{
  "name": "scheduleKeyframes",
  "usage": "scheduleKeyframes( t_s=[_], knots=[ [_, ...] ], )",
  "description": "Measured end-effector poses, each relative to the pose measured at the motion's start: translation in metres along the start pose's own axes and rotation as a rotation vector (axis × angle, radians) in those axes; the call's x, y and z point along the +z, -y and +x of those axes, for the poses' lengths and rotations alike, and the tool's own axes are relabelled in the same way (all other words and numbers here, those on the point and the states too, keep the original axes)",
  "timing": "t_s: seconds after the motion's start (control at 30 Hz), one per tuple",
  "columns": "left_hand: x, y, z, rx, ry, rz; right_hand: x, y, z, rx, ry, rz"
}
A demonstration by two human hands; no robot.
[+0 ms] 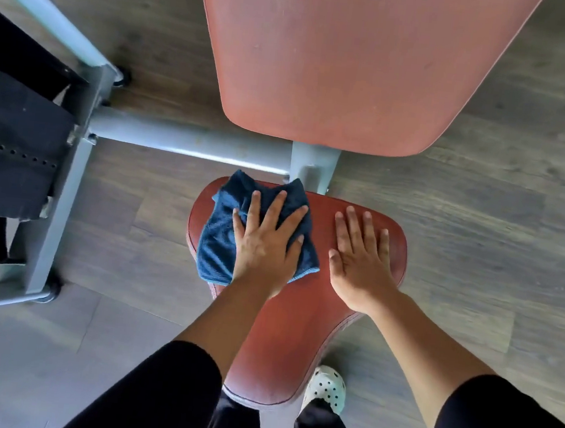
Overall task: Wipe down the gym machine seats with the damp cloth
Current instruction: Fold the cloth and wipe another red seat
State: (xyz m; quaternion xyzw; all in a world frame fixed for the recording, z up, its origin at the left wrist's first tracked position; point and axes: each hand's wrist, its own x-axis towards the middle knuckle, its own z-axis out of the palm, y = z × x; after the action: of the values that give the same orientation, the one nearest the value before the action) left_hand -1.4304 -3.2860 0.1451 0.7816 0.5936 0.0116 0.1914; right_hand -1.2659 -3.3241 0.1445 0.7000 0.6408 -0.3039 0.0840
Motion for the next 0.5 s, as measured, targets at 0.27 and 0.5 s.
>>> scheduleKeyframes(
  t_s=[0.27, 0.5],
  knots=[
    [-0.008, 0.028, -0.044, 0.269, 0.114, 0.002, 0.004, -0.003, -0.001, -0.008, -0.036, 0.022],
    [-0.002, -0.018, -0.025, -0.101, 0.058, 0.124, 0.006, 0.000, -0.002, 0.029, -0.048, -0.004]
  ],
)
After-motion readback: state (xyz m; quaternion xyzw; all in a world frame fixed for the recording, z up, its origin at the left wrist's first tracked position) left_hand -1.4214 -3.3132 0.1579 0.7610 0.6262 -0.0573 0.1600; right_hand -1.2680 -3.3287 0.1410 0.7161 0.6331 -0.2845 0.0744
